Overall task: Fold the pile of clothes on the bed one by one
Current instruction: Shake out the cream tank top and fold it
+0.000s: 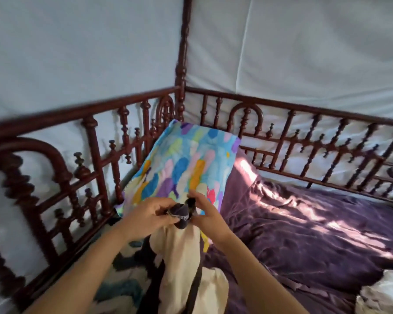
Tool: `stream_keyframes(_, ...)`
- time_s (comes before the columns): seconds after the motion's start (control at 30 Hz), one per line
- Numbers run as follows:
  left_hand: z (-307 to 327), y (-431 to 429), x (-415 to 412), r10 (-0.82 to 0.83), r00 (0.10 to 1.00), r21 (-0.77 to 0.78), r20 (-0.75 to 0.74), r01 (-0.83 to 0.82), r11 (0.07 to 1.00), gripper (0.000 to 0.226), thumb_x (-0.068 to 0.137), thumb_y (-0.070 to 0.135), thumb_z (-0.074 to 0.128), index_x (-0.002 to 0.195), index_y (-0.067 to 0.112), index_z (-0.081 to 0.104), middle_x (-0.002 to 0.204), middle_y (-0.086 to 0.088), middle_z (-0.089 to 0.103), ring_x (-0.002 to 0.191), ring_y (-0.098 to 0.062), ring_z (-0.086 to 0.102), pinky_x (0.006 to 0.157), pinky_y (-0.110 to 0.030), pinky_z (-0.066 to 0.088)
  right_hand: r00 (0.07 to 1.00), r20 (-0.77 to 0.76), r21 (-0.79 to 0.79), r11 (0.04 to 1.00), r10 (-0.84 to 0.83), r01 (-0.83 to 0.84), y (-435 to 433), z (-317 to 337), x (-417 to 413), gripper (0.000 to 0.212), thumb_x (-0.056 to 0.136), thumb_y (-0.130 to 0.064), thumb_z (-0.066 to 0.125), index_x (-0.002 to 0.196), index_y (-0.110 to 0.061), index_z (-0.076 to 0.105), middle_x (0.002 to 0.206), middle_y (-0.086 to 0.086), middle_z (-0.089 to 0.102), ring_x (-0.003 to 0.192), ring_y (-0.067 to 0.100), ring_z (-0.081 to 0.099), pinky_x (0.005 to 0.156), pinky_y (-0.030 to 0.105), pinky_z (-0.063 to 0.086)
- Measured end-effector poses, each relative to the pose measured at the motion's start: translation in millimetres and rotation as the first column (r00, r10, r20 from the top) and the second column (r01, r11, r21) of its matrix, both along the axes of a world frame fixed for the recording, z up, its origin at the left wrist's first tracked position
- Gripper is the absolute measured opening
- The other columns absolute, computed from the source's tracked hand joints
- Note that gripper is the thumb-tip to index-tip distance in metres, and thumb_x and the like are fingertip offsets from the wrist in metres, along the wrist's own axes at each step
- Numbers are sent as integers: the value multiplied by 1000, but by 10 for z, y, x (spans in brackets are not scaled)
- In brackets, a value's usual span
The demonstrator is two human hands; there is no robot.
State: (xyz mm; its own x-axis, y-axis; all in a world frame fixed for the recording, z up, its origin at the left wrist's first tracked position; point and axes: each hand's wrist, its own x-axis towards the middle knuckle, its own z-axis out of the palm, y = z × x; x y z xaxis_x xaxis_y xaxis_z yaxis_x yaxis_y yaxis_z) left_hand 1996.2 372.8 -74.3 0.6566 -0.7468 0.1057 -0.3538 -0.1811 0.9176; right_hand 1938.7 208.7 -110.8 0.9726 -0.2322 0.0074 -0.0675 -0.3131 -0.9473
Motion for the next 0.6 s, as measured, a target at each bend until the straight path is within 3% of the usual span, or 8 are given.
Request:
stream_keyframes(0.1, 429, 26, -118, -28, 994, -12, 109, 30, 999, 56, 82, -8, 62, 66, 45, 70, 61, 19, 63, 61, 9, 57, 61, -7, 42, 993, 51, -137, 986, 103, -96, -66, 388, -144, 46, 79, 12, 61, 120, -10, 57, 102, 1, 56, 90, 5, 52, 80, 10, 40)
stream_keyframes(0.17, 651, 40, -188, 3, 987, -54, 159, 6, 999, 39, 82, -4, 65, 67, 32, 71, 64, 14, 66, 63, 7, 58, 62, -8, 43, 994, 55, -176, 980, 99, -88, -124, 586, -243, 16, 79, 7, 64, 87, -6, 66, 78, 0, 55, 65, -3, 49, 68, 15, 39)
stream_keyframes(0.23, 830, 35, -229, 84, 974, -111, 209, -62, 992, 32, 83, -2, 65, 69, 26, 70, 63, 14, 65, 61, 7, 57, 60, -7, 42, 995, 98, -178, 984, 4, 14, -214, 792, -322, 25, 80, 1, 68, 64, -15, 58, 61, -3, 49, 49, -3, 44, 58, 15, 35)
stream_keyframes(0.33, 1059, 17, -316, 251, 928, -237, 276, -187, 953, 28, 85, -3, 60, 74, 23, 63, 56, 17, 63, 56, 7, 55, 55, -6, 39, 972, 206, -130, 981, -118, 146, -334, 1229, -432, 27, 79, 0, 69, 62, -17, 58, 61, -2, 53, 57, 6, 49, 61, 16, 39)
stream_keyframes(0.43, 1258, -24, -360, 403, 862, -361, 306, -287, 887, 22, 85, 1, 61, 72, 19, 63, 56, 12, 62, 54, 3, 54, 53, -8, 37, 945, 315, -264, 948, -90, 179, -369, 1761, -529, 29, 79, 1, 69, 61, -19, 58, 63, 5, 55, 60, 11, 50, 65, 25, 41)
stream_keyframes(0.53, 1481, -107, -351, 518, 792, -442, 324, -358, 823, 12, 83, 9, 64, 77, -1, 64, 67, -13, 63, 60, -13, 51, 58, -23, 37, 891, 449, -345, 906, -70, 246, -333, 2314, -630, 30, 81, -2, 67, 62, -23, 55, 63, 0, 54, 63, 13, 48, 65, 26, 39)
stream_keyframes(0.6, 1616, -187, -387, 562, 749, -472, 350, -378, 797, 20, 82, 14, 66, 80, -6, 62, 69, -18, 57, 63, -17, 48, 55, -21, 32, 859, 509, -377, 884, -53, 278, -304, 2631, -691, 26, 84, -4, 64, 66, -21, 54, 63, -3, 53, 57, 3, 48, 59, 17, 37)
